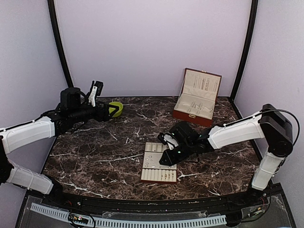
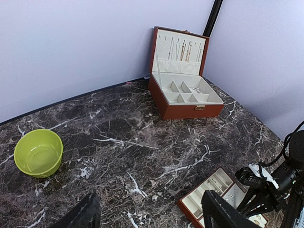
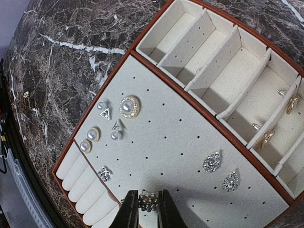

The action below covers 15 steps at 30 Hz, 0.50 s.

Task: Organize the mixed jewelry
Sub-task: Insert the earring into the earring holder.

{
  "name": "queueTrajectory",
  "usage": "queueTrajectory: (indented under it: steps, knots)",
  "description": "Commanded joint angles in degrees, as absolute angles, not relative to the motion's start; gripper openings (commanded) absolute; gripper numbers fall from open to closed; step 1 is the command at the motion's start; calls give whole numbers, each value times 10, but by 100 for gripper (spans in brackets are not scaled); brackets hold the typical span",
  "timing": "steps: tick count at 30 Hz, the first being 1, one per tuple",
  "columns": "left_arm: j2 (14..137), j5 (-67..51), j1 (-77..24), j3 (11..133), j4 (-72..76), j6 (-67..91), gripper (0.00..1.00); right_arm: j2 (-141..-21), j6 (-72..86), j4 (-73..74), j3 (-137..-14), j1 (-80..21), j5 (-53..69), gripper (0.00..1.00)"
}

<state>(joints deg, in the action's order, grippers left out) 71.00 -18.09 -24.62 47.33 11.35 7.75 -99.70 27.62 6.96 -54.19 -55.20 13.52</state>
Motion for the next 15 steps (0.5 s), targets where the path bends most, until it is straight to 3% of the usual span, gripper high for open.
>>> queueTrajectory:
  steps: [1, 15]
  knots:
    - [691, -178, -245, 472, 110, 76, 76, -1007, 268, 94, -553, -559, 113, 13]
    - [690, -179, -245, 471, 111, 78, 76, -1011, 262, 115, -563, -562, 105, 13]
